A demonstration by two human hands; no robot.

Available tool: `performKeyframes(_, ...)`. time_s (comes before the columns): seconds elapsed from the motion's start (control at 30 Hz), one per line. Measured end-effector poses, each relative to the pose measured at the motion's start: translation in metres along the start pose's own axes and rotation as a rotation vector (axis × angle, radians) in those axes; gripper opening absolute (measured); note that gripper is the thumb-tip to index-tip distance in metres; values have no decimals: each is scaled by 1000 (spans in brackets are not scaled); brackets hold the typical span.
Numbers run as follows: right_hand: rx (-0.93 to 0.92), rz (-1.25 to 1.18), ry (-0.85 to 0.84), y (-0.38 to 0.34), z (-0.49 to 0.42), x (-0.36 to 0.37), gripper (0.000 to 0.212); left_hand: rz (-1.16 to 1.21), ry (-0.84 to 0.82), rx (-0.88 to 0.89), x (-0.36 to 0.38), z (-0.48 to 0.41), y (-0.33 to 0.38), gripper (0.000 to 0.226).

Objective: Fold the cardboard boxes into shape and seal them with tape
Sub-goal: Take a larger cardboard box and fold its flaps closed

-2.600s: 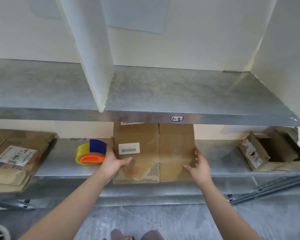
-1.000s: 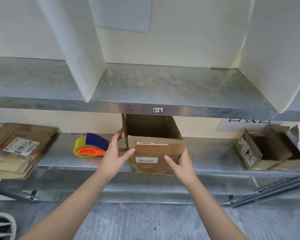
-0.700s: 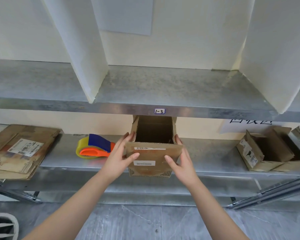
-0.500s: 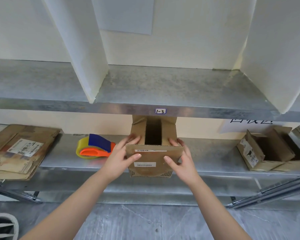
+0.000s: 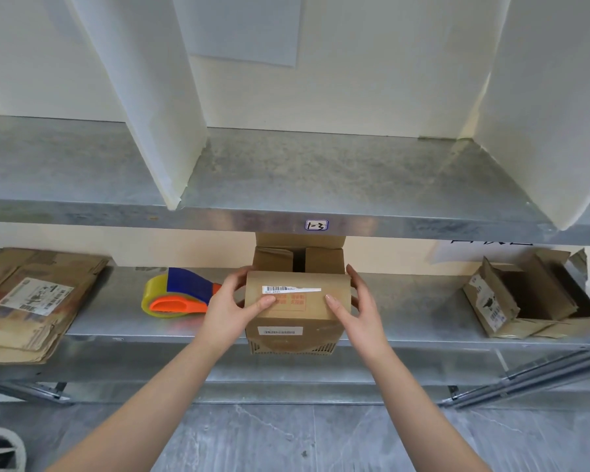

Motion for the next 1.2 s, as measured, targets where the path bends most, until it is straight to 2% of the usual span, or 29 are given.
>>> performKeyframes(0.13, -26, -1, 56, -3, -2, -1, 71, -114, -11, 43, 0, -10, 1, 91)
performKeyframes(0.23, -3, -9, 52, -5, -7, -3, 74, -181, -76, -42, 3, -21, -9, 103)
performKeyframes(0.33, 75, -14, 10, -3, -18, -6, 87, -136, -224, -95, 12, -36, -11, 115)
performKeyframes(0.4, 114, 8, -38, -7, -25, -7, 98, -18, -321, -115, 21, -45, -10, 123)
performKeyframes(0.5, 161, 19, -149, -17, -35, -5, 112, 64, -330, -172, 20, -59, -16, 117)
performKeyframes(0.57, 220, 59, -216, -16, -40, -3, 121, 29, -282, -206, 11, -70, -23, 104)
performKeyframes(0.73, 298, 150, -302, -11, -48, 2, 134, -26, -323, -207, 6, -72, -34, 90)
performKeyframes(0.8, 274, 162, -314, -17, -49, 5, 129, 10, -316, -161, 6, -70, -30, 74)
performKeyframes(0.9, 191, 208, -274, -27, -49, 7, 100, -15, -329, -73, 7, -65, -18, 44)
performKeyframes(0.97, 143, 222, -263, -25, -45, 7, 90, 126, -298, -123, 7, -55, -20, 35)
performKeyframes(1.0, 138, 212, -278, -23, -43, 8, 90, 231, -276, -177, 7, -49, -23, 34)
performKeyframes(1.07, 161, 161, -330, -18, -38, 12, 82, 296, -285, -205, 7, -38, -29, 49)
performKeyframes(1.13, 148, 176, -328, -16, -37, 17, 66, 114, -354, -132, 9, -32, -33, 58)
performKeyframes(1.2, 78, 210, -253, -17, -38, 18, 60, 22, -332, -82, 8, -31, -33, 59)
Point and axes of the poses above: each hand's wrist, its own z-axis away from the middle knuckle, its own x-axis out of the palm, y = z × x, the point moved 9 cm from there along -z, towards the middle knuckle, and after that the axes turned 15 degrees about x, right-handed, at the moved point
